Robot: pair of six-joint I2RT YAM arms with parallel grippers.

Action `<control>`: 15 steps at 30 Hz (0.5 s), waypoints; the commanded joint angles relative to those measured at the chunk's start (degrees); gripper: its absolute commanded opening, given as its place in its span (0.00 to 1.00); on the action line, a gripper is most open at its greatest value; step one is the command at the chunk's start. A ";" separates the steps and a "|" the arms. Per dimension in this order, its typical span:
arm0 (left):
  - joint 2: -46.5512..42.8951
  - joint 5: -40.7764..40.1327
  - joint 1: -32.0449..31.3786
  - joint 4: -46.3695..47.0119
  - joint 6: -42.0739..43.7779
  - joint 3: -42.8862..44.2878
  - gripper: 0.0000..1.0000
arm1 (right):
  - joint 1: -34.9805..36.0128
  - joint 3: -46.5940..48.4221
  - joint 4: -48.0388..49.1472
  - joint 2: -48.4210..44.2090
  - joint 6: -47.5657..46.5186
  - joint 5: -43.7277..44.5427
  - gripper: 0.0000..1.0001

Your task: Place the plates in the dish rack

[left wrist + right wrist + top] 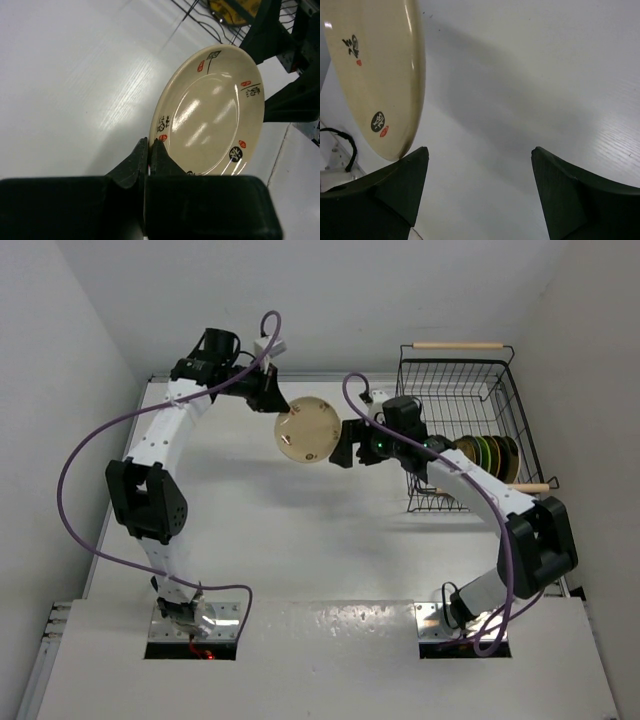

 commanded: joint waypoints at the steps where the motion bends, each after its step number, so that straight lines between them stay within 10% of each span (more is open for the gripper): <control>1: -0.99 0.87 -3.27 -4.54 1.41 -0.67 0.00 | 0.65 -0.76 13.02 -2.97 1.28 -5.60 0.83; 15: -1.60 -0.11 -6.88 -5.06 2.47 2.14 0.00 | -2.51 -2.73 10.64 -5.28 1.09 -4.74 0.83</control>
